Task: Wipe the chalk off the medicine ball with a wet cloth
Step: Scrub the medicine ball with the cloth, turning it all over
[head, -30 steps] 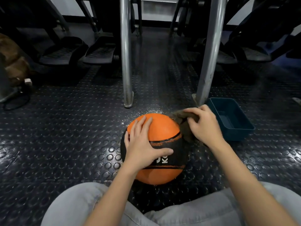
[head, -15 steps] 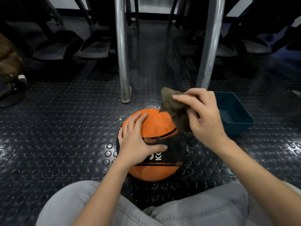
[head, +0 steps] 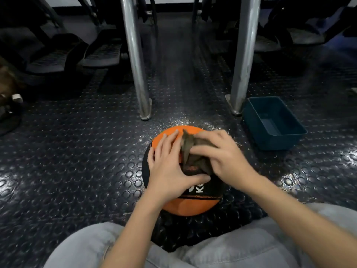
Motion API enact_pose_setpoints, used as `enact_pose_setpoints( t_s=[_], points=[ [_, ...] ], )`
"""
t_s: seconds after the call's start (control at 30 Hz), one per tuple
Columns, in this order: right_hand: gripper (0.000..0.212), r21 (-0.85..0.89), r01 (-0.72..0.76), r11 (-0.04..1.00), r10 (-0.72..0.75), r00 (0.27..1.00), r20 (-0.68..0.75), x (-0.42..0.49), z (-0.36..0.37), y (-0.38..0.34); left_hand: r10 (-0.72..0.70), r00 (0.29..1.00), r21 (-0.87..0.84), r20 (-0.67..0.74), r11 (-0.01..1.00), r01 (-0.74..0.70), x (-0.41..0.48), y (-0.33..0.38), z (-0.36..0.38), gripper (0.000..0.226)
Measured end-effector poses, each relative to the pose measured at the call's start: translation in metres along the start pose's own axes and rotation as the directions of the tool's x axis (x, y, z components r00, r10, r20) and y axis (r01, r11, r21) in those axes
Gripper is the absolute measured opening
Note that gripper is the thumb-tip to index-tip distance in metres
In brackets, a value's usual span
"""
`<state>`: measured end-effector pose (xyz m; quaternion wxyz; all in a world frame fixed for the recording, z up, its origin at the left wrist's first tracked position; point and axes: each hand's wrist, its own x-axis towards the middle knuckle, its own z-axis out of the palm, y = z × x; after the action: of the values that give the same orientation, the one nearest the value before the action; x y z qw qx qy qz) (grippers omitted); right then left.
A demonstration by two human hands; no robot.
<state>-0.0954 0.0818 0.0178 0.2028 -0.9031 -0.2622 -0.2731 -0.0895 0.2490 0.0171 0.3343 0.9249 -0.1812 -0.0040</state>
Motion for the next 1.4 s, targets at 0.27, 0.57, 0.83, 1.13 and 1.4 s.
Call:
enact_pose_setpoints(
  t_s=[0.27, 0.57, 0.83, 1.13, 1.4],
  points=[
    [0.045, 0.076, -0.311, 0.947, 0.32, 0.91, -0.265, 0.008, -0.036, 0.011, 0.061, 0.998, -0.012, 0.015, 0.998, -0.061, 0.002, 0.007, 0.006, 0.105],
    [0.041, -0.07, -0.412, 0.908, 0.372, 0.874, -0.313, 0.005, -0.034, 0.03, 0.053, 0.999, -0.077, 0.009, 0.996, -0.052, 0.003, -0.001, 0.0, 0.106],
    [0.046, -0.161, -0.326, 0.931, 0.342, 0.936, 0.083, -0.004, -0.014, 0.031, 0.044, 0.999, -0.072, 0.013, 0.996, -0.043, 0.004, -0.001, -0.002, 0.105],
    [0.04, -0.035, -0.086, 0.996, 0.084, 0.995, -0.043, -0.007, -0.012, 0.006, 0.071, 0.997, -0.048, 0.005, 0.996, -0.071, 0.005, -0.002, -0.001, 0.105],
    [0.043, 0.046, -0.263, 0.964, 0.266, 0.928, -0.261, 0.0, -0.031, 0.006, 0.064, 0.998, -0.047, -0.004, 0.997, -0.064, 0.005, -0.003, -0.001, 0.105]
  ],
)
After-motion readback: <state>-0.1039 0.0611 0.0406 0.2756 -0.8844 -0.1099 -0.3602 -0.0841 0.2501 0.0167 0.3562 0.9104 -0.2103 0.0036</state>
